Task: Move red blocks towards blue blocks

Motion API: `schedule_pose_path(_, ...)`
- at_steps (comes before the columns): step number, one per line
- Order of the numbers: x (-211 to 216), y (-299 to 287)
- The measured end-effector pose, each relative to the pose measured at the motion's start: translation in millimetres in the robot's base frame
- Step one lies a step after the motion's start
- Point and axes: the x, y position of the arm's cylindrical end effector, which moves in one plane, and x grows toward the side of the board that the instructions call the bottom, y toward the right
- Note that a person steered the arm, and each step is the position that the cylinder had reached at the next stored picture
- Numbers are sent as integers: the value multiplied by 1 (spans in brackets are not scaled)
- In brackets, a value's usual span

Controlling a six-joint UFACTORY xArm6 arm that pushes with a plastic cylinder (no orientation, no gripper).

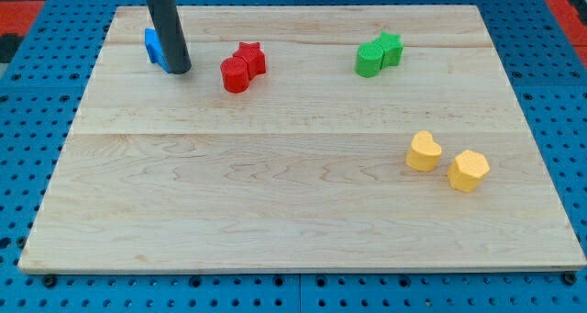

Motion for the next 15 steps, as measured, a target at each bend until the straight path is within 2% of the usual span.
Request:
schedule_pose_path(3, -9, 0)
schedule_pose_path(4, 46, -7)
schedule_pose_path(5, 84, -33)
schedule_pose_path(6, 84, -43)
schedule_pose_path(9, 83, 148)
schedule_pose_path(10, 72, 171)
schedule_pose_path(11, 46, 149)
schedule_pose_path(15, 8, 143)
